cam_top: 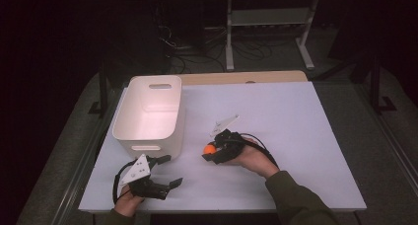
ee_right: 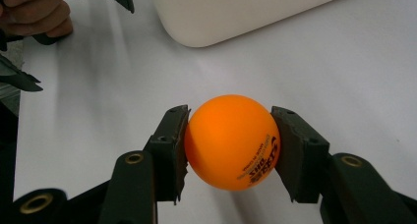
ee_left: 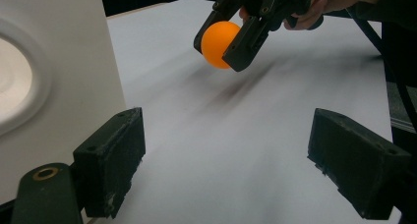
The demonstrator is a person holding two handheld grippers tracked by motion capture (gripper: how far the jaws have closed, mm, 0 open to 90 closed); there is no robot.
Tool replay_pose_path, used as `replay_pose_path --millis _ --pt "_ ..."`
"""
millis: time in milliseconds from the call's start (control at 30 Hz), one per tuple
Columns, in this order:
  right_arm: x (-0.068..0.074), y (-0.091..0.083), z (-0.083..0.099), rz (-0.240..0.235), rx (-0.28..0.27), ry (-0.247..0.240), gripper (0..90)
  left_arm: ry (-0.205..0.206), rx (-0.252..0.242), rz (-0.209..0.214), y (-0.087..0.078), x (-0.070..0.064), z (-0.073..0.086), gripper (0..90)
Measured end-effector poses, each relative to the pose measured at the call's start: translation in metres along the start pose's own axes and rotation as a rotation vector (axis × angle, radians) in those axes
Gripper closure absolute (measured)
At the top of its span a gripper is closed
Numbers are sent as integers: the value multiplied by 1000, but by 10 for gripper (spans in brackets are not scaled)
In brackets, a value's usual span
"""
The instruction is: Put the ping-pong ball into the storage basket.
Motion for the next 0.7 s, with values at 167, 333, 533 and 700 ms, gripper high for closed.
replay_pose_path --millis 167,333,533,700 --pt "2 3 -3 -6 1 -8 495 -1 0 0 0 0 0 141" --pt "4 7 -6 -14 1 -14 495 0 -2 0 0 0 0 141" --pt "6 11 -10 -19 -2 -19 495 0 -3 0 0 0 0 141" --pt "7 13 -13 -24 -3 -22 495 -1 -2 0 0 0 0 141"
Point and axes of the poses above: each handheld gripper's, and its own axes: y roughly forward along the jaws, z roughly out of its underside, x roughly to its left, the point moved 8 cm from there along y, roughly forward along the jaws, and after that the axes turned 2 degrees about -x, right-handed, at the moved point
